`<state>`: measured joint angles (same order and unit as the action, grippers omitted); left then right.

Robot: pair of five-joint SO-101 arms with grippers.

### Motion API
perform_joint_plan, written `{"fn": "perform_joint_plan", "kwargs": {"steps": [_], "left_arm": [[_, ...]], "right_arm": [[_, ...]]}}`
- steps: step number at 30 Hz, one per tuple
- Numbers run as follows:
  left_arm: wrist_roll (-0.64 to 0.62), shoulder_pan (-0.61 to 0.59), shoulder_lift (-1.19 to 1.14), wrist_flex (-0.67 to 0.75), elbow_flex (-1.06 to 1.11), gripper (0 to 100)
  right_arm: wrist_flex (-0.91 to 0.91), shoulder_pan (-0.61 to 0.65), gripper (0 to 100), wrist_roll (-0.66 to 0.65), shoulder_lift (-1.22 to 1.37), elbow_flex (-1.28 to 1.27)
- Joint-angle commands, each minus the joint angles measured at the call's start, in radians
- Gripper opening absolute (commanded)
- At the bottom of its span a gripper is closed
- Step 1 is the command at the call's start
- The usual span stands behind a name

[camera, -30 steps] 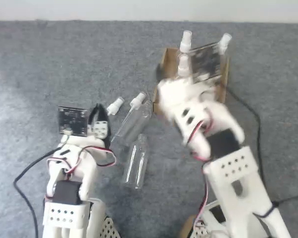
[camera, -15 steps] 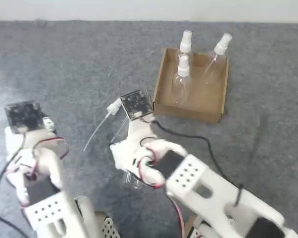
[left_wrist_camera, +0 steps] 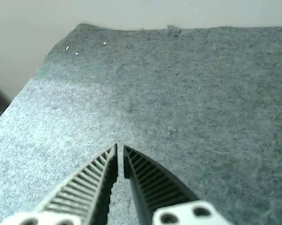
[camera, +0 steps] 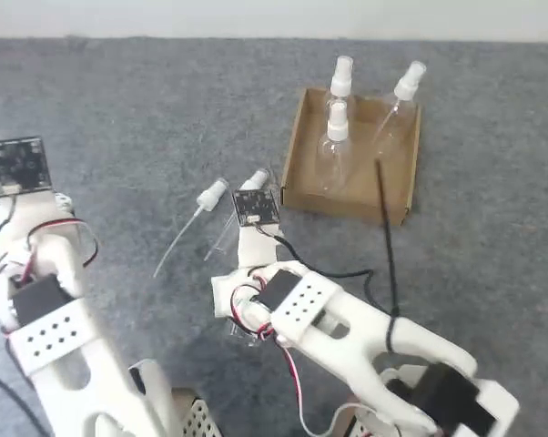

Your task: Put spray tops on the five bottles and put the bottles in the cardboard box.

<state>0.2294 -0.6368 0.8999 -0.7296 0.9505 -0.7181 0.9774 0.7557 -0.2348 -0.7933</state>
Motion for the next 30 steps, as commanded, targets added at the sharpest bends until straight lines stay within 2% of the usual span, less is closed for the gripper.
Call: {"fn": "perform_joint_plan", "kwargs": {"steps": [1, 5, 7, 10, 11, 13, 14, 17, 20, 25, 28, 30], "left_arm": [[0.006, 0.002, -0.003, 0.008, -0.068, 2], [0.006, 0.002, -0.003, 0.011, -0.068, 2], [0.006, 0.002, -0.003, 0.011, -0.068, 2], [0.006, 0.002, -0.003, 0.011, -0.068, 2], [0.006, 0.002, -0.003, 0.011, -0.068, 2], [0.012, 0.002, -0.008, 0.011, -0.068, 2], [0.031, 0.002, -0.011, 0.011, -0.068, 2], [0.071, 0.002, -0.011, 0.000, -0.067, 2], [0.072, 0.012, -0.012, -0.038, -0.081, 2], [0.071, 0.141, -0.092, -0.222, -0.191, 2], [0.069, 0.242, -0.207, -0.318, -0.294, 2], [0.069, 0.310, -0.304, -0.361, -0.361, 2]], "right_arm": [[0.015, 0.002, 32.9, 0.032, 0.035, 0.029], [0.012, -0.015, 29.9, 0.035, 0.038, 0.023], [0.012, -0.048, 21.4, 0.034, 0.038, 0.025], [0.010, -0.127, 2.3, 0.018, 0.036, 0.029], [0.010, -0.156, 0.0, -0.011, 0.035, 0.029], [-0.016, -0.213, 3.8, -0.063, 0.018, 0.031], [-0.041, -0.239, 2.4, -0.084, -0.005, 0.032], [-0.217, -0.325, 1.0, -0.144, -0.116, 0.058], [-0.469, -0.398, 0.7, -0.322, -0.268, 0.124], [-0.900, -0.564, 0.7, -0.680, -0.484, 0.311], [-1.072, -0.746, 0.7, -0.836, -0.516, 0.388], [-1.067, -0.906, 0.7, -0.957, -0.515, 0.387]]}}
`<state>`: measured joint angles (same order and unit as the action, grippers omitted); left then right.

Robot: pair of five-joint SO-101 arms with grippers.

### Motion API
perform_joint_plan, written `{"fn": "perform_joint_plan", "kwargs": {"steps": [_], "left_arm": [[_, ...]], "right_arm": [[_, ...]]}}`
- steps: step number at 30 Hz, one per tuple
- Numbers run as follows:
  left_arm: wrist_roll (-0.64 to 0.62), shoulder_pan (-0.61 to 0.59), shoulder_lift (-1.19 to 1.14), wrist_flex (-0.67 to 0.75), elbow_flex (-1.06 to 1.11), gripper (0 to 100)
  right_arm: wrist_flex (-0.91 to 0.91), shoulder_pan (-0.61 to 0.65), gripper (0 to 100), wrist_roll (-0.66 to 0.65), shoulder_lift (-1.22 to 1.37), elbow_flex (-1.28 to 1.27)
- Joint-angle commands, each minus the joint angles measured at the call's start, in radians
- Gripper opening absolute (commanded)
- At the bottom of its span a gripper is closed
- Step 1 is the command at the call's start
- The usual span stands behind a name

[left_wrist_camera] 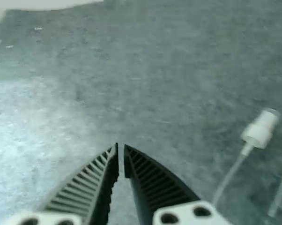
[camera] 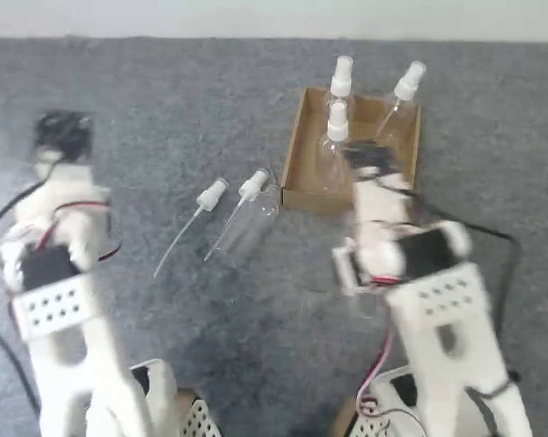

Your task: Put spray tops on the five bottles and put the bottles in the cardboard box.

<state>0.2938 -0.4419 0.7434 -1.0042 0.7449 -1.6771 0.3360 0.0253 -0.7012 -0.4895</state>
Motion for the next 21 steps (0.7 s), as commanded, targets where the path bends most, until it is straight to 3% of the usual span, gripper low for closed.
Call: {"fn": "perform_joint_plan", "kwargs": {"steps": [1, 5, 9, 15, 21], "left_arm": [[0.005, 0.147, -0.199, -0.104, -0.189, 2], [0.005, 0.262, -0.413, -0.181, -0.335, 4], [0.003, 0.344, -0.585, -0.195, -0.466, 14], [-0.038, 0.439, -0.783, -0.189, -0.610, 18], [-0.064, 0.436, -0.990, -0.173, -0.763, 18]], "right_arm": [[-0.094, -0.348, 0.7, -0.287, -0.048, 0.074], [0.022, -0.650, 0.7, -0.551, -0.048, 0.006], [0.252, -0.837, 0.7, -0.635, -0.048, -0.144], [0.501, -0.914, 0.7, -0.746, -0.048, -0.367], [0.618, -0.932, 0.7, -0.752, -0.047, -0.446]]}}
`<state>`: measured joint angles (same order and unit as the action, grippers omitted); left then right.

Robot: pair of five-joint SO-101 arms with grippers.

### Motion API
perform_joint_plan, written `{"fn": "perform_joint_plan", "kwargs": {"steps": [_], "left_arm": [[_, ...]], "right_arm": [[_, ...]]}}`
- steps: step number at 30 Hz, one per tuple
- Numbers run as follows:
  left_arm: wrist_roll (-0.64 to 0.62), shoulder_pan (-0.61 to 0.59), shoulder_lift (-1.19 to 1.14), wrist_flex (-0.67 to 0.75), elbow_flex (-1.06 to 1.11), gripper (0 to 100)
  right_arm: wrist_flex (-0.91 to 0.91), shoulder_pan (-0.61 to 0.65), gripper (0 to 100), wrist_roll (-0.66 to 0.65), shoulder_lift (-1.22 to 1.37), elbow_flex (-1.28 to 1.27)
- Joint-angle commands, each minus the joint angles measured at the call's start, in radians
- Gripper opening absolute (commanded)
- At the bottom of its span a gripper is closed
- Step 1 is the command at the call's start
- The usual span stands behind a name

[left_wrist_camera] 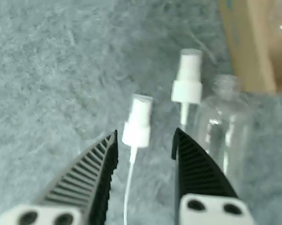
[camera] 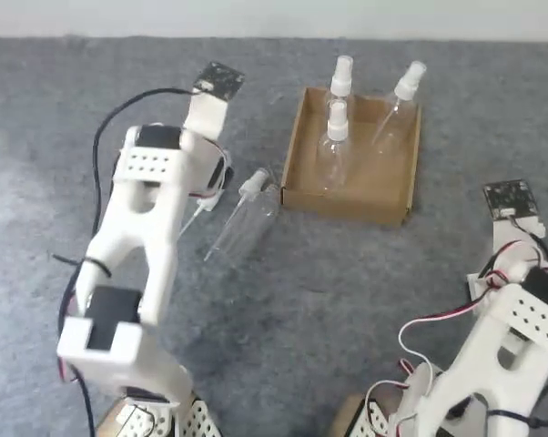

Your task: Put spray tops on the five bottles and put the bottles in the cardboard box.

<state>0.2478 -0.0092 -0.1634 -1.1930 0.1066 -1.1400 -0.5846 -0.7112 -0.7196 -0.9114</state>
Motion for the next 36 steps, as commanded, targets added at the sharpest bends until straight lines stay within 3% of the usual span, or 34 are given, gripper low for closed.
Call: {"fn": "perform_joint_plan", "kwargs": {"steps": [1, 7, 16, 24, 30, 36], "left_arm": [[-0.018, 0.003, -0.117, 0.014, -0.143, 18], [-0.018, 0.009, -0.258, 0.015, -0.208, 18], [-0.017, -0.026, -0.377, 0.014, -0.280, 18], [-0.018, -0.023, -0.456, 0.008, -0.318, 7], [-0.037, -0.023, -0.410, -0.109, -0.338, 1], [-0.097, -0.025, -0.198, -0.244, -0.331, 1]], "right_arm": [[0.094, -0.012, 0.7, -0.017, -0.028, -0.040], [0.131, -0.016, 0.7, -0.011, 0.016, -0.055], [0.139, -0.027, 0.7, 0.037, 0.325, 0.132], [0.168, -0.038, 0.7, 0.046, 0.484, 0.210], [0.237, -0.088, 0.9, 0.044, 0.510, 0.207], [0.246, -0.091, 0.9, 0.040, 0.538, 0.206]]}}
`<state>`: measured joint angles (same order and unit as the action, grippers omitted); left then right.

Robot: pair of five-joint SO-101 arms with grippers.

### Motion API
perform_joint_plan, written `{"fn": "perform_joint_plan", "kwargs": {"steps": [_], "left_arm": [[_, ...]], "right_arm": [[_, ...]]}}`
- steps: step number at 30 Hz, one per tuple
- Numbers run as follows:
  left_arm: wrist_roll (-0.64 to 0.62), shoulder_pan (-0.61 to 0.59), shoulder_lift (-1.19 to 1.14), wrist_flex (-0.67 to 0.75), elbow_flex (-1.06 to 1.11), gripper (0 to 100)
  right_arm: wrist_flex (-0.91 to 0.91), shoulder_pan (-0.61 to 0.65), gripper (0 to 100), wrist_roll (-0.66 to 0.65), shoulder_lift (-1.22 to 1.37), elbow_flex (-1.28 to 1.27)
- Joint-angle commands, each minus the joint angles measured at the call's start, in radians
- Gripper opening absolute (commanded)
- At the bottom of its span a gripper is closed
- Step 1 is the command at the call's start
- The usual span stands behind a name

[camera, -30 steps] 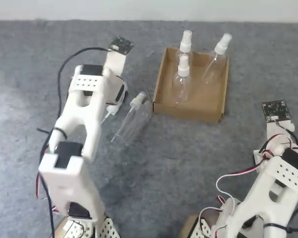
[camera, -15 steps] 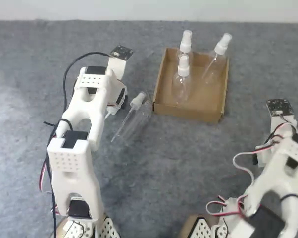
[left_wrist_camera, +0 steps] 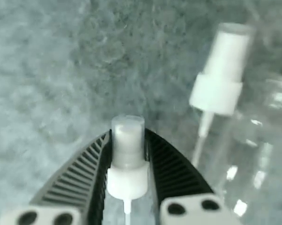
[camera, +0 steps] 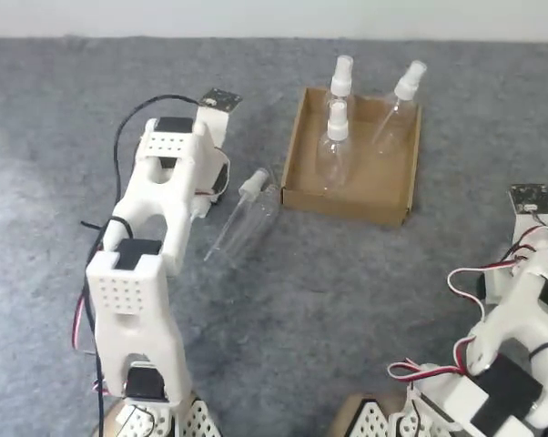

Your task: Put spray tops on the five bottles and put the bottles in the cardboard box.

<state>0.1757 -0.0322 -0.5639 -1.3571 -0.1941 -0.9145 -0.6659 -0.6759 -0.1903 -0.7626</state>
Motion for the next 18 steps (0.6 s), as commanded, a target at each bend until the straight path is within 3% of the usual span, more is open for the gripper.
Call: {"fn": "perform_joint_plan", "kwargs": {"steps": [1, 6, 18], "left_arm": [[-0.031, -0.002, 0.245, -0.097, -0.019, 1], [-0.081, 0.008, 0.465, -0.078, 0.150, 1], [-0.094, 0.000, 0.922, 0.292, 0.809, 1]], "right_arm": [[0.021, -0.010, 0.9, 0.003, 0.012, 0.057], [0.021, -0.010, 0.9, 0.002, 0.005, 0.058], [-0.002, 0.073, 3.5, 0.008, 0.012, 0.109]]}}
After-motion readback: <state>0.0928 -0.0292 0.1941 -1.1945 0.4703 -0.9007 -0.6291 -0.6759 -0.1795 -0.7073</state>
